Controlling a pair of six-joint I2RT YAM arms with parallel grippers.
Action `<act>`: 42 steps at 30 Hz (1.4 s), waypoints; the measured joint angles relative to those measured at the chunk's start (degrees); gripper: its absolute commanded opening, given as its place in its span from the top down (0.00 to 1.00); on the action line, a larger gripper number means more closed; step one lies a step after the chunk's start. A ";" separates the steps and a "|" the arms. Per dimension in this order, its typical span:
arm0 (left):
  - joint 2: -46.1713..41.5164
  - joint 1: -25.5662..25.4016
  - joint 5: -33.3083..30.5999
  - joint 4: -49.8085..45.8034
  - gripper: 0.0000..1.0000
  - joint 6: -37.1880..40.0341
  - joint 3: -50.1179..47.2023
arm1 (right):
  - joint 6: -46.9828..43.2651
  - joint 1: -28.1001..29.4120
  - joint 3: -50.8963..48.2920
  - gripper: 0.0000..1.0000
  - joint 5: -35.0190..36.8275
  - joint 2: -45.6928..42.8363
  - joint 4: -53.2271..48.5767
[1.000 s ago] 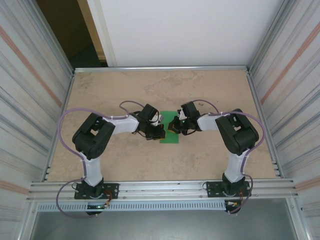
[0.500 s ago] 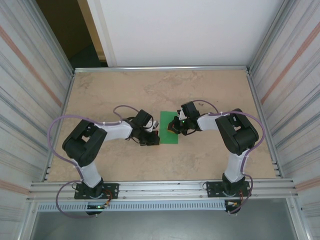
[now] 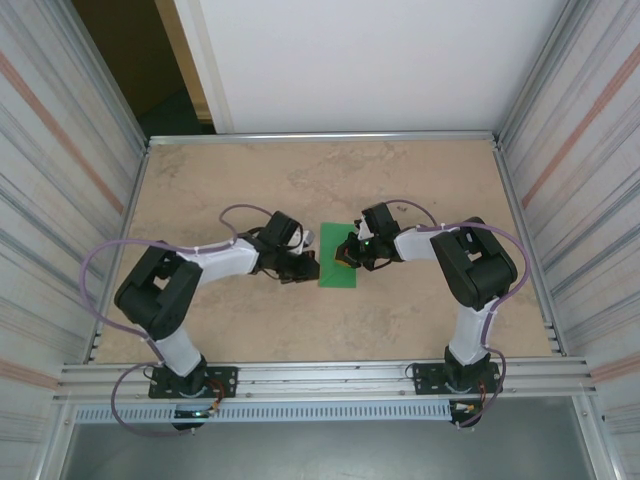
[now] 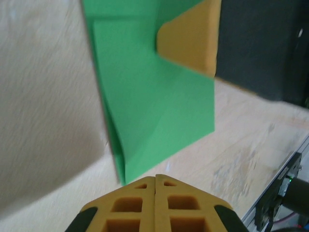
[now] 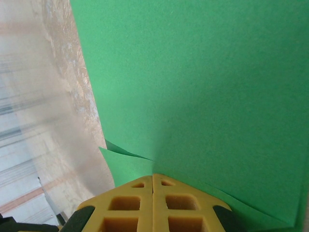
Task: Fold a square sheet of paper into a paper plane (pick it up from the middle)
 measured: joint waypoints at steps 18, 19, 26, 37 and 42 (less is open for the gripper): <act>6.14 -0.61 -1.57 0.74 1.00 -2.95 2.01 | -4.28 1.18 3.50 1.00 3.96 -2.54 -11.04; 6.14 -0.66 -1.60 0.76 1.00 -2.99 2.01 | -4.63 1.64 3.50 1.00 4.31 -3.26 -11.69; 6.14 -0.66 -1.73 0.74 1.00 -3.26 2.01 | -4.96 5.38 3.30 1.00 4.70 -5.03 -12.59; 6.16 -0.76 -1.68 -0.37 1.00 -3.21 2.58 | -4.92 4.94 3.15 1.00 3.85 -2.01 -11.98; 6.10 -0.76 0.15 0.59 1.00 -3.28 2.60 | -4.74 4.39 2.19 1.00 2.58 -2.01 -10.34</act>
